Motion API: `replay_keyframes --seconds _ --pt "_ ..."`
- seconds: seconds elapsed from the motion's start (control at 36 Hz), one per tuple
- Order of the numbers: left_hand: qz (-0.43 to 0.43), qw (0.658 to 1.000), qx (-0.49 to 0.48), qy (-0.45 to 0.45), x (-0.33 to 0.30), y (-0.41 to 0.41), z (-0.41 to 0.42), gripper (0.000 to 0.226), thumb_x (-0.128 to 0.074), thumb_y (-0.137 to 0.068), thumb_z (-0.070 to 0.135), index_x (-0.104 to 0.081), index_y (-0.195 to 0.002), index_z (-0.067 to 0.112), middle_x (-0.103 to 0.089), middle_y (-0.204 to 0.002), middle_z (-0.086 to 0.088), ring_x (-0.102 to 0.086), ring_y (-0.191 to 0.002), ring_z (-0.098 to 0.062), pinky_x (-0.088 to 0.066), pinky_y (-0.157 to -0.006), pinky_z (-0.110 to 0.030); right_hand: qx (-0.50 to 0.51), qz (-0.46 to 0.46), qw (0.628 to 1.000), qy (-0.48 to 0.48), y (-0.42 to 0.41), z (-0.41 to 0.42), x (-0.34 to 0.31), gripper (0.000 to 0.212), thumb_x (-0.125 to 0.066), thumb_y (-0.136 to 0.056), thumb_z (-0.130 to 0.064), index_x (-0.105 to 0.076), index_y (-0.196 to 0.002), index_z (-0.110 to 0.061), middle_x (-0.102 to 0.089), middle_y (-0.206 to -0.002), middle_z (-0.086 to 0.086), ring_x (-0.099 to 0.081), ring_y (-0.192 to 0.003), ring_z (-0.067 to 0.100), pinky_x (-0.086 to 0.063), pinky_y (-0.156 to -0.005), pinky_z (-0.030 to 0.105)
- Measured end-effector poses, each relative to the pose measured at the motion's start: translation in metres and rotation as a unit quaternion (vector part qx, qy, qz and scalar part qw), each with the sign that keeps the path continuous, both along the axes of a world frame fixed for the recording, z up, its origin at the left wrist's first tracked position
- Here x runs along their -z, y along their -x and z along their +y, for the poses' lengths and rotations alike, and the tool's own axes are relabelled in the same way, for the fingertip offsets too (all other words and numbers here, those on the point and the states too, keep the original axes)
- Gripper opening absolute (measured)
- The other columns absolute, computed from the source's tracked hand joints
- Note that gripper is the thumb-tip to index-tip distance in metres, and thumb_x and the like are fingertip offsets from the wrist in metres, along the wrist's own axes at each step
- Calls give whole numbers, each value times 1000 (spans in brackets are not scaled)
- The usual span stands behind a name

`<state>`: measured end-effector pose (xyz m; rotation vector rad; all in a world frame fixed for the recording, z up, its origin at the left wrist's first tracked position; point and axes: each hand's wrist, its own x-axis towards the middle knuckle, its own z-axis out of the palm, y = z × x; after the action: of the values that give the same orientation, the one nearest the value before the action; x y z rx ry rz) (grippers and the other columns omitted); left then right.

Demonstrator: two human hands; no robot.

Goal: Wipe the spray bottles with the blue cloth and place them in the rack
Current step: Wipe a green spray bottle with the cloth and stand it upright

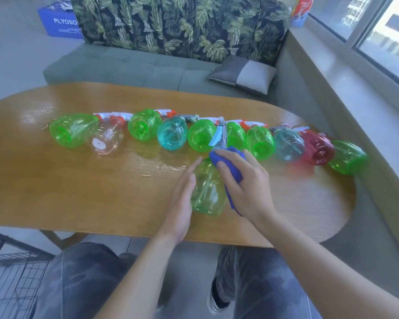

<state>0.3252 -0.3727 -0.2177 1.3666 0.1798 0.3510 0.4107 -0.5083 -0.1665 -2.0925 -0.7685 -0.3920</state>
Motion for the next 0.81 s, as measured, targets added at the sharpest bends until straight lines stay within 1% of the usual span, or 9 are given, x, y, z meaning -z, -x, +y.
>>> replay_keyframes --seconds 0.08,0.19,0.25,0.42,0.53,0.58,0.64,0.72,0.81 --pt "3 1000 -3 2 -1 0 0 47 -43 -110 52 -55 -154 43 -49 -162 25 -35 -156 1 -23 -133 -52 20 42 999 -13 4 12 4 35 -47 -102 -49 -70 -127 -38 -58 -93 -4 -60 -82 14 -53 -79 40" --pt "7 999 -4 48 -1 1 5 47 -48 -108 58 -56 -153 46 -48 -166 13 -38 -159 -17 -26 -130 -62 -19 -24 999 7 22 14 14 33 -53 -103 -39 -72 -129 -29 -60 -100 2 -59 -77 19 -54 -69 40" --pt "6 998 -6 70 -1 2 7 45 -47 -108 53 -58 -151 46 -49 -166 10 -42 -157 -19 -30 -129 -61 -55 -73 996 24 28 9 21 30 -57 -103 -34 -72 -128 -27 -59 -100 3 -58 -76 20 -54 -63 39" --pt "-4 1000 -23 6 -5 4 4 45 -41 -114 45 -54 -156 37 -48 -160 30 -34 -153 9 -20 -135 -46 -164 -192 960 123 42 -17 30 26 -59 -104 -32 -75 -124 -29 -47 -86 0 -45 -73 16 -40 -45 29" --pt "-1 999 -15 33 -5 3 3 45 -41 -111 51 -56 -153 45 -48 -163 23 -37 -158 -9 -24 -132 -55 -202 -242 940 130 40 -24 20 23 -64 -102 -29 -77 -122 -28 -40 -85 -2 -42 -70 15 -38 -43 29" --pt "-4 998 -11 60 -4 3 4 45 -43 -110 52 -57 -152 46 -49 -165 15 -39 -158 -17 -27 -131 -59 -172 -228 953 103 32 -21 12 26 -59 -104 -31 -76 -123 -28 -50 -86 1 -47 -70 17 -43 -47 31" --pt "-5 998 -4 64 -2 1 4 46 -45 -109 54 -57 -153 44 -49 -166 8 -38 -158 -20 -26 -130 -62 -121 -166 977 58 21 -14 2 28 -58 -104 -33 -71 -129 -31 -58 -93 3 -56 -73 20 -51 -56 36" --pt "-1 999 -9 34 -1 1 3 45 -43 -111 50 -58 -152 42 -51 -164 14 -37 -158 -11 -22 -132 -56 -25 -79 996 25 6 2 -8 33 -55 -104 -40 -69 -132 -32 -54 -97 -4 -56 -74 17 -54 -66 39" --pt "3 1000 -13 22 -2 0 3 45 -42 -109 50 -58 -151 45 -52 -160 23 -38 -155 -1 -23 -133 -52 13 -40 999 32 5 15 -3 38 -48 -104 -46 -70 -131 -33 -50 -94 -6 -55 -70 20 -54 -64 41"
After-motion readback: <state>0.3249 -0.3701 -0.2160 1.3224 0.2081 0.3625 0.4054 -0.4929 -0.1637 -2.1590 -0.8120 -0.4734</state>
